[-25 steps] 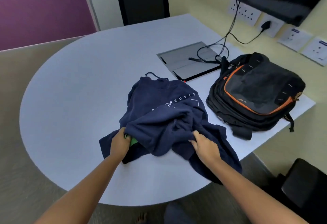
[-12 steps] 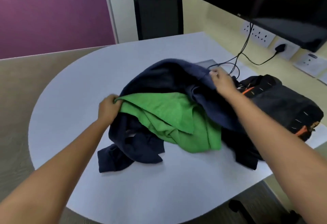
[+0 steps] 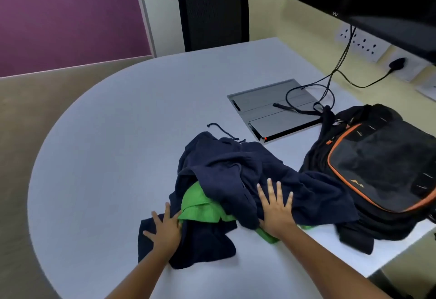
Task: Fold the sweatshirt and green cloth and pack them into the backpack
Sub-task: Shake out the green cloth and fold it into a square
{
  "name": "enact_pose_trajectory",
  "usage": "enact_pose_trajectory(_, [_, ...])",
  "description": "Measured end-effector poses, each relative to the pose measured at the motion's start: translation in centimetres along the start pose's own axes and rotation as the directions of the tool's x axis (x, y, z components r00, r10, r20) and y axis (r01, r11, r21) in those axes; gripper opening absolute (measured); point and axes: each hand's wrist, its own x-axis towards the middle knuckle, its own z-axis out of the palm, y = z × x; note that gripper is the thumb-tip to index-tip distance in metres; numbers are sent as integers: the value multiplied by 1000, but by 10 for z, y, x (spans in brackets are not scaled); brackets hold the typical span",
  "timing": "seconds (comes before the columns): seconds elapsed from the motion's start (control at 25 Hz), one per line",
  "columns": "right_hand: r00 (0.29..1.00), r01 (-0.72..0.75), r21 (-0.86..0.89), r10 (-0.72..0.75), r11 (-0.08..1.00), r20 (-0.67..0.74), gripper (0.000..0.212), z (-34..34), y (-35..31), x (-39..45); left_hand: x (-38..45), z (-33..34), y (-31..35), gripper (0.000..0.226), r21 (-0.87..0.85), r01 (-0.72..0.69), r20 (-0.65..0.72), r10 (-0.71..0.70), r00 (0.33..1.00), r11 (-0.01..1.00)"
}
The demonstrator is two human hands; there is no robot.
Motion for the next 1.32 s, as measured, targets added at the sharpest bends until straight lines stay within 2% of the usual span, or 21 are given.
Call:
enact_pose_trajectory(0.12, [999, -51, -10, 51, 999, -5, 118, -13, 1, 22, 22, -7, 12, 41, 37, -39, 39, 38, 999, 999])
enact_pose_trajectory(0.24, [993, -61, 13, 60, 998, 97, 110, -28, -4, 36, 37, -20, 23, 40, -83, -59, 3, 59, 998, 995])
enact_pose_trajectory(0.36, [992, 12, 207, -38, 978, 123, 109, -42, 6, 35, 44, -43, 16, 31, -303, -22, -106, -11, 994, 953])
enact_pose_trajectory(0.44, [992, 22, 426, -74, 904, 105, 90, -53, 16, 30, 35, -59, 11, 25, -403, -92, -239, -7, 971, 911])
enact_pose_trajectory(0.52, [999, -9, 664, 32, 748, -23, 66, -64, 10, 22, 21, -72, 14, 26, -540, -142, -304, -35, 952, 829])
enact_pose_trajectory(0.56, [971, -22, 749, 192, 662, -140, 54, -70, 1, 17, 12, -79, 21, 24, -596, -178, -339, -45, 940, 783])
enact_pose_trajectory(0.6, [895, -27, 808, 374, 589, -243, 42, -75, -12, 13, 2, -85, 29, 21, -641, -218, -371, -48, 928, 736])
enact_pose_trajectory(0.64, [813, 10, 833, 480, 553, -329, 34, -83, -29, 8, -9, -90, 41, 18, -677, -261, -395, -41, 918, 688])
enact_pose_trajectory(0.68, [775, 101, 829, 479, 550, -413, 29, -93, -47, 2, -21, -95, 53, 17, -699, -305, -413, -16, 911, 647])
enact_pose_trajectory(0.72, [786, 237, 797, 372, 555, -493, 30, -105, -65, -4, -33, -98, 65, 16, -707, -346, -421, 25, 907, 616])
enact_pose_trajectory(0.76, [815, 377, 741, 181, 555, -551, 36, -117, -83, -10, -44, -101, 77, 15, -703, -391, -425, 89, 901, 594])
enact_pose_trajectory(0.84, [823, 555, 622, -258, 552, -506, 59, -138, -115, -20, -61, -105, 96, 14, -661, -477, -415, 248, 875, 579])
enact_pose_trajectory(0.88, [808, 588, 568, -382, 576, -448, 66, -147, -125, -25, -66, -107, 101, 13, -632, -510, -413, 303, 859, 584])
enact_pose_trajectory(1.0, [814, 581, 499, -454, 643, -362, 64, -169, -130, -22, -74, -113, 98, 10, -629, -545, -426, 341, 838, 554])
enact_pose_trajectory(1.12, [795, 560, 551, -587, 618, -150, 67, -187, -114, -25, -84, -120, 87, 16, -615, -573, -450, 356, 819, 541])
enact_pose_trajectory(1.16, [796, 549, 564, -592, 617, -127, 60, -190, -110, -26, -87, -123, 86, 17, -606, -589, -458, 372, 808, 534])
enact_pose_trajectory(1.24, [824, 542, 580, -519, 608, -226, 31, -194, -106, -28, -95, -125, 90, 18, -621, -610, -478, 379, 792, 492])
enact_pose_trajectory(1.32, [856, 515, 662, -365, 544, -366, 15, -200, -105, -30, -102, -123, 97, 25, -652, -619, -512, 347, 786, 438])
